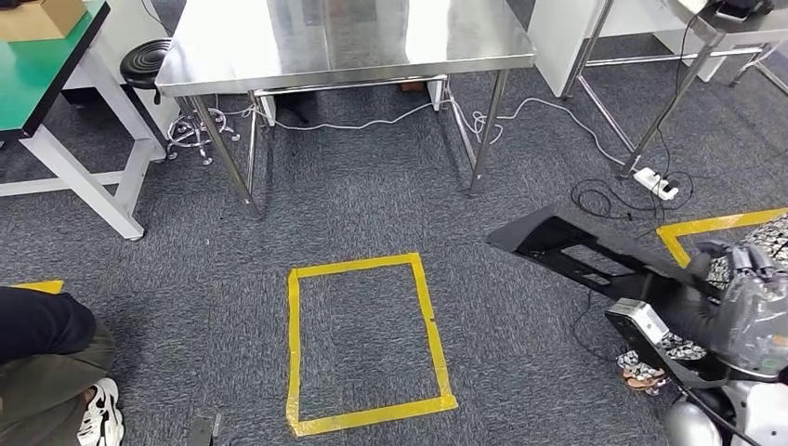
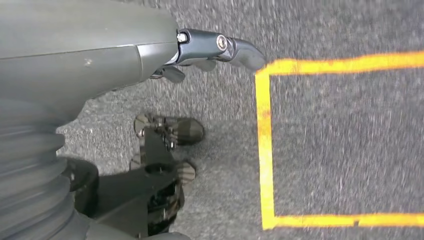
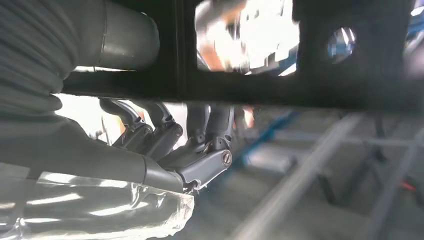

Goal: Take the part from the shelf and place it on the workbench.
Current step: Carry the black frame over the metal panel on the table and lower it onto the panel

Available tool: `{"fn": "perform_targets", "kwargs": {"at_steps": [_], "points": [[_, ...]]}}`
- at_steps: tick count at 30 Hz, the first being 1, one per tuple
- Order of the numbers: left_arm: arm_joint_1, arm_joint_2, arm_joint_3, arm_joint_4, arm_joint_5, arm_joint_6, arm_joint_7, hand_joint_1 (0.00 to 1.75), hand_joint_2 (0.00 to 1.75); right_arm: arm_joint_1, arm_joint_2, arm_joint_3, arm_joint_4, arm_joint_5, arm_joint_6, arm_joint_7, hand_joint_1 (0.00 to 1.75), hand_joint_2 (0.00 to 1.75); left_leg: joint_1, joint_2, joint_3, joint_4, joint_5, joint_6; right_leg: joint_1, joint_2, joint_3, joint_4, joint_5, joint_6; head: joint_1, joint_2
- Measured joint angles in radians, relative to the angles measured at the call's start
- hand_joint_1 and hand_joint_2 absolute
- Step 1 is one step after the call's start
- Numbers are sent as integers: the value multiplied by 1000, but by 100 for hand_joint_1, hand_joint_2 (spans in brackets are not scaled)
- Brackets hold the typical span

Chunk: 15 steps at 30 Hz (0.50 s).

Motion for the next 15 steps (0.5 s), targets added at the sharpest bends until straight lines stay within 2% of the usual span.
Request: {"fn": "perform_targets", "kwargs": {"at_steps": [2, 4, 5, 6, 7, 9, 10, 11, 12, 14, 15], "points": [[3, 0, 5, 0, 12, 3, -11, 0, 175, 11, -10, -47, -15, 122, -28, 33, 175, 175, 5, -2, 16, -27, 14, 7, 1, 3, -33, 65, -34, -3, 2, 0], [6, -1, 12, 0, 23, 5, -20, 0, 175, 21, -16, -94, -22, 188, -43, 57, 175, 175, 4, -5, 17, -31, 16, 10, -3, 6, -99, 195, -91, -6, 4, 0], [8, -1, 16, 0, 27, 7, -24, 0, 175, 24, -18, -112, -23, 196, -44, 63, 175, 175, 4, -6, 16, -31, 16, 9, -6, 7, -128, 249, -108, -3, 4, 0], [12, -1, 21, 1, 30, 9, -28, 0, 175, 25, -19, -124, -23, 200, -43, 66, 175, 175, 4, -7, 15, -30, 15, 7, -9, 7, -142, 273, -111, 5, 4, 0], [16, -2, 24, 1, 33, 12, -31, 0, 175, 22, -21, -132, -23, 202, -42, 68, 175, 175, 5, -7, 14, -27, 14, 4, -14, 6, -134, 255, -97, 17, 4, 0], [20, -4, 29, 1, 38, 16, -35, 0, 175, 9, -25, -137, -21, 205, -40, 69, 175, 175, 9, -8, 10, -11, 6, -10, -26, 5, -67, 127, -45, 44, 5, 0], [20, -4, 32, 1, 41, 18, -36, 0, 175, 0, -26, -137, -19, 207, -40, 69, 175, 175, 8, -8, 4, 3, -2, -20, -28, 6, -33, 66, -25, 49, 6, 0], [20, -4, 35, 1, 44, 20, -37, 0, 175, -10, -26, -136, -15, 209, -40, 70, 175, 175, 7, -9, -2, 15, -10, -29, -29, 7, -12, 30, -14, 46, 6, 0], [21, -3, 38, 1, 47, 22, -38, 0, 175, -17, -27, -134, -11, 211, -39, 70, 175, 175, 5, -9, -7, 25, -15, -36, -28, 8, -5, 18, -12, 38, 6, 0], [24, -1, 47, 1, 51, 24, -39, 0, 175, -29, -28, -130, -3, 214, -39, 70, 175, 175, 7, -10, -12, 33, -18, -43, -25, 9, -7, 24, -11, 19, 2, 0], [27, -1, 50, 1, 53, 25, -40, 0, 175, -35, -28, -128, 0, 215, -39, 70, 175, 175, 11, -9, -13, 39, -22, -46, -26, 10, -7, 24, -9, 13, 2, 0]]}}
